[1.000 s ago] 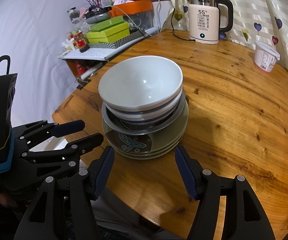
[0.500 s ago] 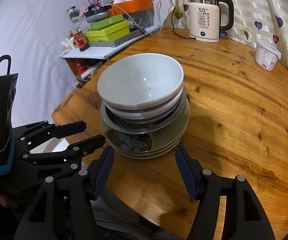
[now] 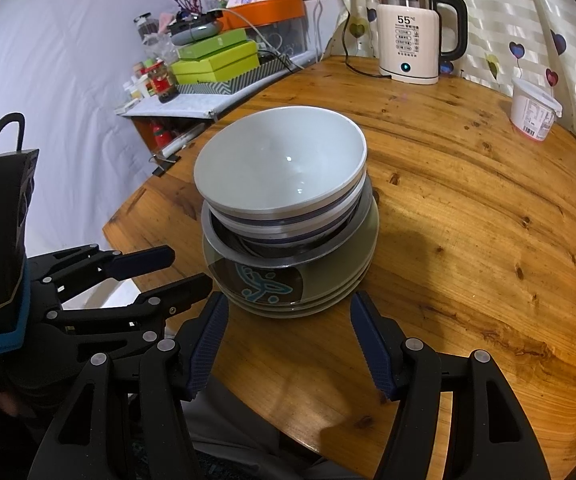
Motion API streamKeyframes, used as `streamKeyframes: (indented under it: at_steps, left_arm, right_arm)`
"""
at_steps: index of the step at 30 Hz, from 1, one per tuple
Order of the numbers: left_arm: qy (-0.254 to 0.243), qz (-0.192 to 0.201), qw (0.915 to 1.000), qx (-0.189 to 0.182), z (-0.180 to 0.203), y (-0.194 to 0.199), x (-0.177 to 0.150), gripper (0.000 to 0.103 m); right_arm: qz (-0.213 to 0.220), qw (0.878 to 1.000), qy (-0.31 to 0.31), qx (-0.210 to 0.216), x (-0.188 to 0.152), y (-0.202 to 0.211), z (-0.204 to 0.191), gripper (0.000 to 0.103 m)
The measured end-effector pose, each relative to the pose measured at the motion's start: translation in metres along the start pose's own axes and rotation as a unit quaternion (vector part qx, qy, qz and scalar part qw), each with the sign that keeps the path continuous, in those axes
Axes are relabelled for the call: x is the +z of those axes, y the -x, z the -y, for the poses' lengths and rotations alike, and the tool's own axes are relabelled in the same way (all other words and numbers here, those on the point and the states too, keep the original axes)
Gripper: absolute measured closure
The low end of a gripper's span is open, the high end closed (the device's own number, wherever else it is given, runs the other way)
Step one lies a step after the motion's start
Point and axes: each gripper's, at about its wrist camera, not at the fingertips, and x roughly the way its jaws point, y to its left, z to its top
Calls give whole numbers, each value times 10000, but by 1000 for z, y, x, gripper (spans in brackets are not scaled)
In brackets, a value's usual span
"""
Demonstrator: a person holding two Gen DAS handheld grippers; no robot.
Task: Organize plates and bowls
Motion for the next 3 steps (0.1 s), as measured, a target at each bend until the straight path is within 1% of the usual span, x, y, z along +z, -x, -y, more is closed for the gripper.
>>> streamKeyframes:
  at_steps: [3]
  left_arm:
    - [-11,3,10000,-7,1,0,0,57]
  right_arm:
    - [14,10000,2,-4,-1,0,0,39]
